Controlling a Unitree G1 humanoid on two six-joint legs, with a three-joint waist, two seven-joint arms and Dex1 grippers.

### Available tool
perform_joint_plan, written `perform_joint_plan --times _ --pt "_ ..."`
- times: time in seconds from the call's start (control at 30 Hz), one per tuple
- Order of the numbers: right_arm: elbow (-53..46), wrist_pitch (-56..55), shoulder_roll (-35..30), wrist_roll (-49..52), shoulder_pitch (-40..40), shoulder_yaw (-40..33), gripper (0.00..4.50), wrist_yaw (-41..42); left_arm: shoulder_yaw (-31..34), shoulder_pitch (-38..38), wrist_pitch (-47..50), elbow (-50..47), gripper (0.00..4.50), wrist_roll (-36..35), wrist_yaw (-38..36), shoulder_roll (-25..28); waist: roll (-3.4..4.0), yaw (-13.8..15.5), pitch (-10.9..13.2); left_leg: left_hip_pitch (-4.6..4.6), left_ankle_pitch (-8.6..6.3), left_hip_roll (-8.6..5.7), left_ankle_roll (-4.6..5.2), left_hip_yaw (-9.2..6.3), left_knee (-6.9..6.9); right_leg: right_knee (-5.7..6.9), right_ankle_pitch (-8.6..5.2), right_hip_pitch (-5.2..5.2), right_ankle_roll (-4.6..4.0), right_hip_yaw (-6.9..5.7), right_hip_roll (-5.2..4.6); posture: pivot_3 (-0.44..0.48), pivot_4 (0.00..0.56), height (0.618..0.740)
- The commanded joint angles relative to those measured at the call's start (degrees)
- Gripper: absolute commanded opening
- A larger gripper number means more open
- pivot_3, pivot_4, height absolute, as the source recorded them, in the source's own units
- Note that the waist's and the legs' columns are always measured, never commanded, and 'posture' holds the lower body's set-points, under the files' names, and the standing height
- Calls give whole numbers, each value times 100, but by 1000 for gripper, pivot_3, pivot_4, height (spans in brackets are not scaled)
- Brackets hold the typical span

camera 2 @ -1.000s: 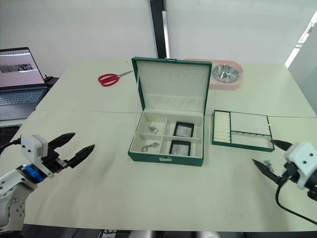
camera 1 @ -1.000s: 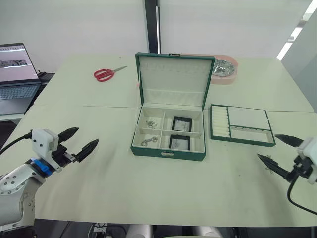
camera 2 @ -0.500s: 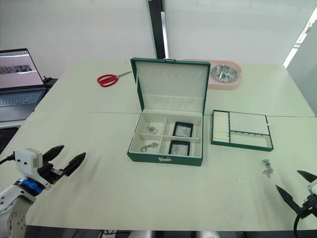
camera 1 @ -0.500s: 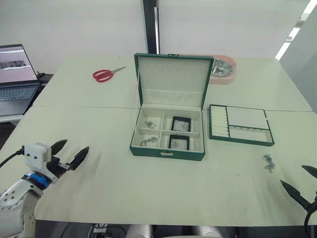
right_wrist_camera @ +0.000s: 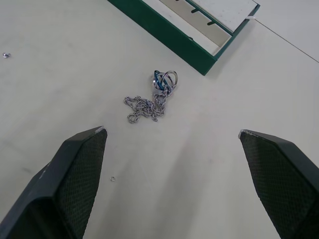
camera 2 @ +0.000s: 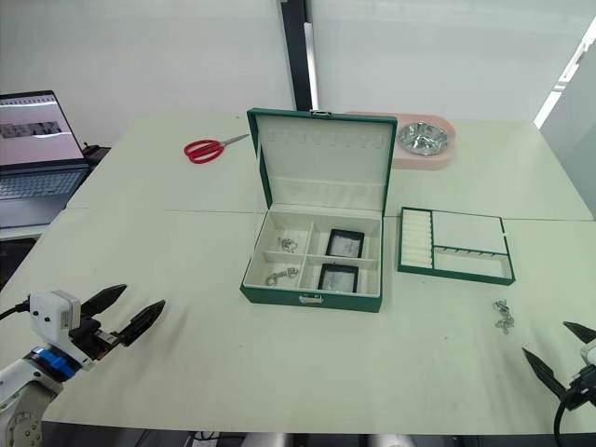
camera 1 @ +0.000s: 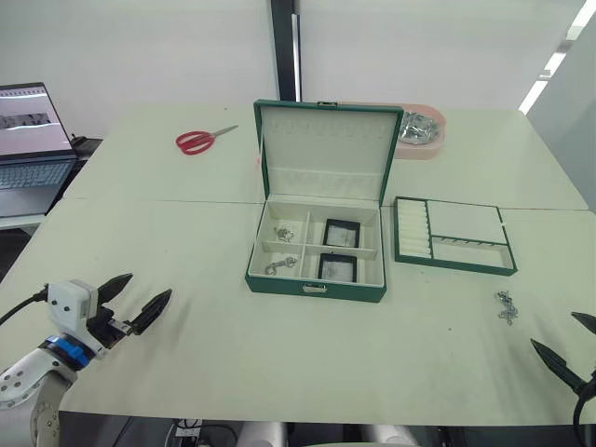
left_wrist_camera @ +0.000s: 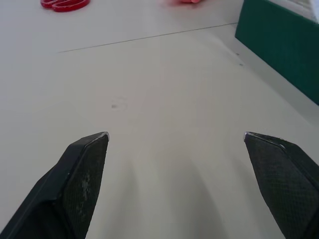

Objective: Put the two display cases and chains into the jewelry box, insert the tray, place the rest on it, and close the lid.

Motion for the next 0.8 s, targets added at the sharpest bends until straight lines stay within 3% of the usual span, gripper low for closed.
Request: perform_joint_plan --times 0.03,0.53,0.8 --pt "25 26 -160 175 -42 -180 4485 -14 145 -125 -27 -239 4500 -158 -209 216 3 2 -4 0 0 0 0 0 0 0 0 0 0 0 0 0 150 740" --pt "60 778 -1201 788 -986 -153 4485 355 -863 -1210 548 -1351 4500 -576 -1045 517 6 1 -7 1 1 -1 -2 9 2 2 0 1 0 9 3 0 150 740" --pt "126 1163 -2237 634 -2096 936 4485 981 -1792 -2389 1399 -1982 4500 -1143 -1600 700 5 1 -6 -1 5 -1 -7 10 8 3 3 1 6 15 9 0 150 740"
